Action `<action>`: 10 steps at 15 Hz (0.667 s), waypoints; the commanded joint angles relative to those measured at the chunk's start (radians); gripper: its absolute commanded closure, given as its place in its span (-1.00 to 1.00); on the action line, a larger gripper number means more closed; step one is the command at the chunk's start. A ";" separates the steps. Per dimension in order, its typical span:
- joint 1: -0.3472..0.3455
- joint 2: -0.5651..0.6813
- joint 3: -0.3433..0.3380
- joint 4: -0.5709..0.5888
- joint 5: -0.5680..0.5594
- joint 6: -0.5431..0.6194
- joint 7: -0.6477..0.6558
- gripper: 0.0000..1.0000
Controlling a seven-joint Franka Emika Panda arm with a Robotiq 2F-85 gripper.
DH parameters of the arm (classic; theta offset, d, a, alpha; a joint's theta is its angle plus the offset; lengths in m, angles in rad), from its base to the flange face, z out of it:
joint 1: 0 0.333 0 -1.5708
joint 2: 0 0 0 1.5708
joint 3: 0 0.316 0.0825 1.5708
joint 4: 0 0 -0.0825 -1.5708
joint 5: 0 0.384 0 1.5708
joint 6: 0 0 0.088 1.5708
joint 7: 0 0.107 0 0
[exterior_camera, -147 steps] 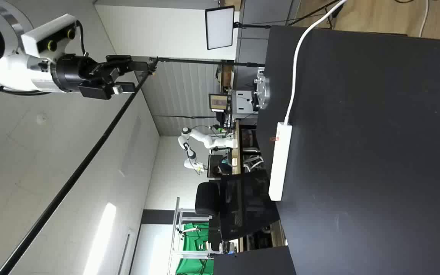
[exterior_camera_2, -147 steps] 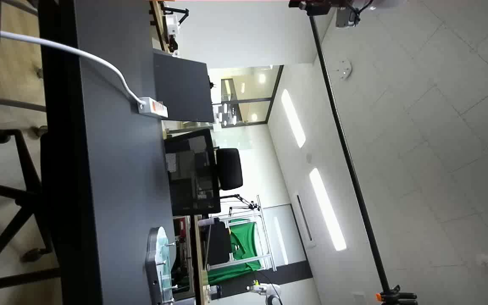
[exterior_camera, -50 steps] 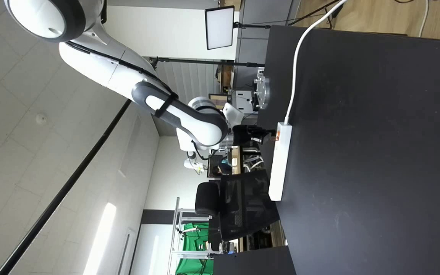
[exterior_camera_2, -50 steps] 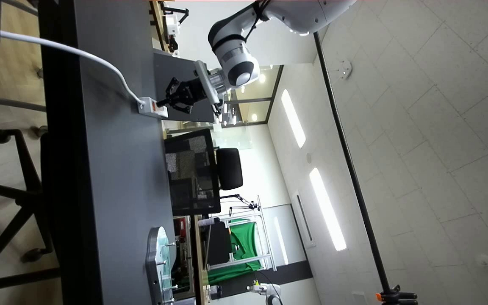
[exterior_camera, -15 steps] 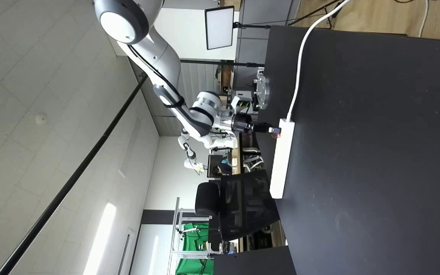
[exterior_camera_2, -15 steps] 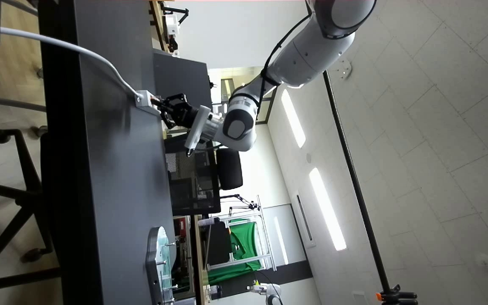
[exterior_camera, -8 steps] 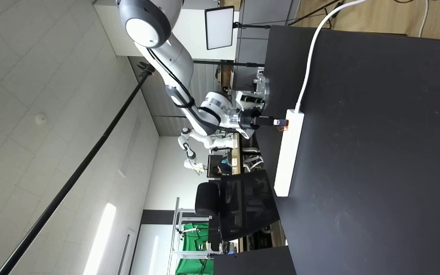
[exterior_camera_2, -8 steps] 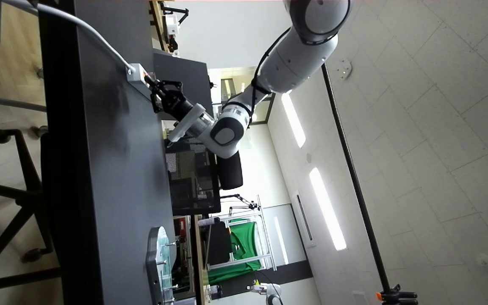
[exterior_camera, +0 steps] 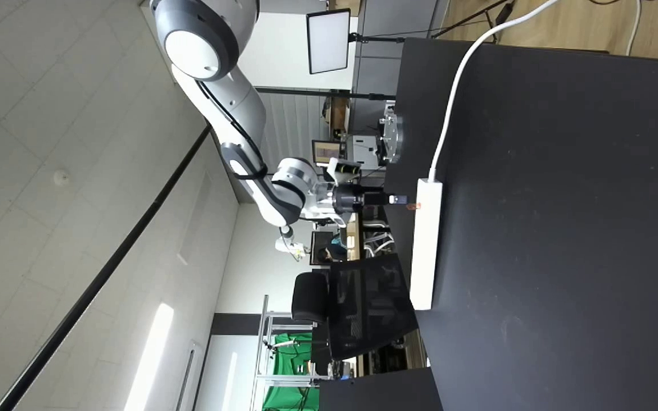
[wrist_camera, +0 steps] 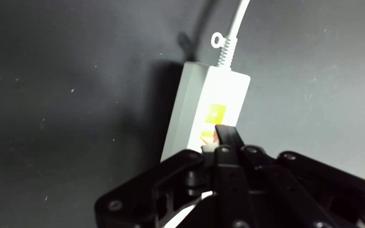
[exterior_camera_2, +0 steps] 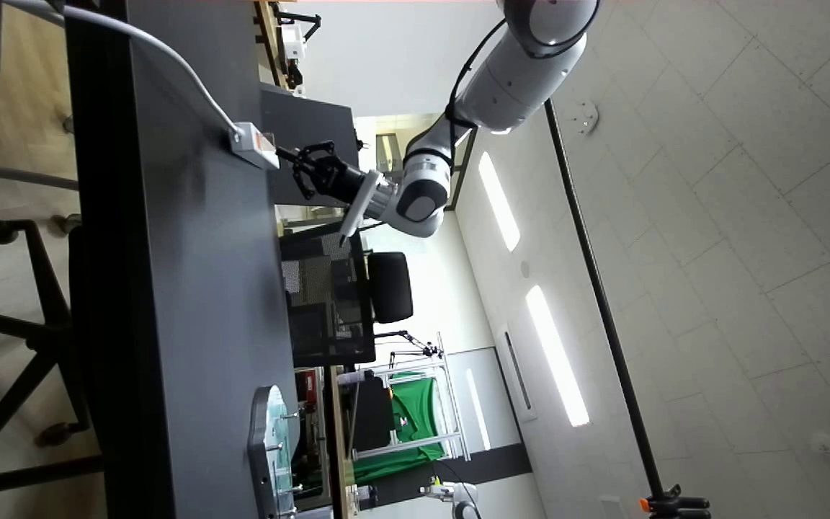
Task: Turn on the extension cable
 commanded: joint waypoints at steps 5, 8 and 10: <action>0.069 -0.191 -0.054 -0.006 -0.092 -0.021 0.074 1.00; 0.089 -0.220 -0.074 -0.015 -0.130 -0.008 0.079 0.33; 0.105 -0.230 -0.089 -0.023 -0.166 -0.002 0.079 0.06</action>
